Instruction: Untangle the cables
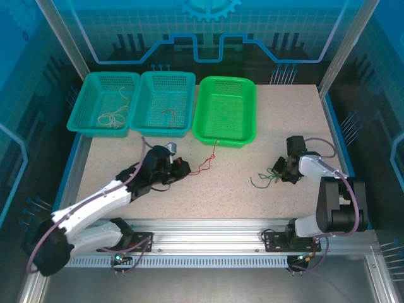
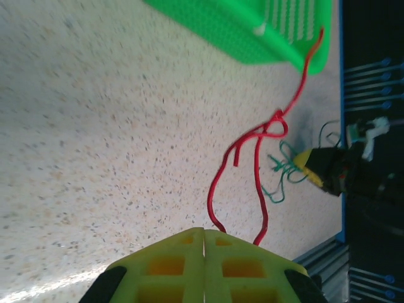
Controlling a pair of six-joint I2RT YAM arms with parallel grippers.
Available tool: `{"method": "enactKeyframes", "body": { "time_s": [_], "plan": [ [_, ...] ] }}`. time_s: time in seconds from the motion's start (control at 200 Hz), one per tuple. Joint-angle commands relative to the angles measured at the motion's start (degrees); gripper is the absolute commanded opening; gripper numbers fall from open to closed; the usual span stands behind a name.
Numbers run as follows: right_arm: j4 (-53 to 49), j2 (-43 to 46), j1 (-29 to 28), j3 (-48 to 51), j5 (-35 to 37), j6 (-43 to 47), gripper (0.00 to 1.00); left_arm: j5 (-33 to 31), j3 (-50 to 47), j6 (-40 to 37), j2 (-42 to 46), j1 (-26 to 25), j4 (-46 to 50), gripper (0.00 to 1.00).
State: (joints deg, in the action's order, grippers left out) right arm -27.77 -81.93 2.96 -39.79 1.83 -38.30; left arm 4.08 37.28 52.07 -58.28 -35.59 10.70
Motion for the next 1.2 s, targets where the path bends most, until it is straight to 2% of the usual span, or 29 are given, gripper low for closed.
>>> {"method": "enactKeyframes", "body": {
  "time_s": [0.0,0.105,0.205,0.35,0.505,0.635,0.745,0.78,0.88,0.925,1.045,1.196],
  "plan": [
    [-0.6,1.0,1.4,1.2,0.0,2.2,0.0,-0.1,2.0,-2.9,5.9,3.3,7.5,0.0],
    [-0.6,2.5,0.6,1.4,-1.9,2.4,0.0,1.5,7.5,-5.9,6.0,7.5,10.1,0.0],
    [-1.9,4.7,-1.7,1.3,-2.4,3.0,0.0,2.7,14.0,-10.3,1.9,12.2,11.2,0.0],
    [-4.7,8.6,-6.5,0.5,-1.6,3.8,0.0,2.1,22.7,-16.4,-8.6,19.9,9.7,0.0],
    [-8.1,13.2,-9.5,-0.5,-1.3,3.7,0.0,0.9,31.4,-17.6,-22.9,27.3,5.7,0.0],
    [-9.7,16.3,-11.1,-2.1,-4.7,5.2,0.01,3.3,40.3,-17.4,-35.3,30.2,4.5,0.0],
    [-10.5,17.7,-13.3,-4.1,-8.7,6.7,0.01,4.4,46.9,-17.6,-42.3,30.9,5.0,0.0],
    [-10.7,18.0,-13.8,-4.7,-10.1,7.2,0.02,4.6,48.3,-17.5,-43.6,31.1,5.4,0.11],
    [-11.6,18.2,-15.6,-6.1,-11.7,7.5,0.02,5.9,48.4,-16.1,-43.1,31.7,3.7,0.4],
    [-11.8,18.2,-16.2,-6.6,-12.0,7.6,0.02,6.9,47.2,-15.3,-41.1,31.9,2.4,0.48],
    [-11.7,17.8,-17.2,-7.0,-13.1,7.9,0.02,10.4,42.1,-12.8,-34.0,31.9,-0.9,0.49],
    [-9.9,16.7,-18.1,-6.7,-17.2,8.1,0.02,20.5,31.9,-4.9,-23.7,30.9,-8.7,0.49]
  ]
}}
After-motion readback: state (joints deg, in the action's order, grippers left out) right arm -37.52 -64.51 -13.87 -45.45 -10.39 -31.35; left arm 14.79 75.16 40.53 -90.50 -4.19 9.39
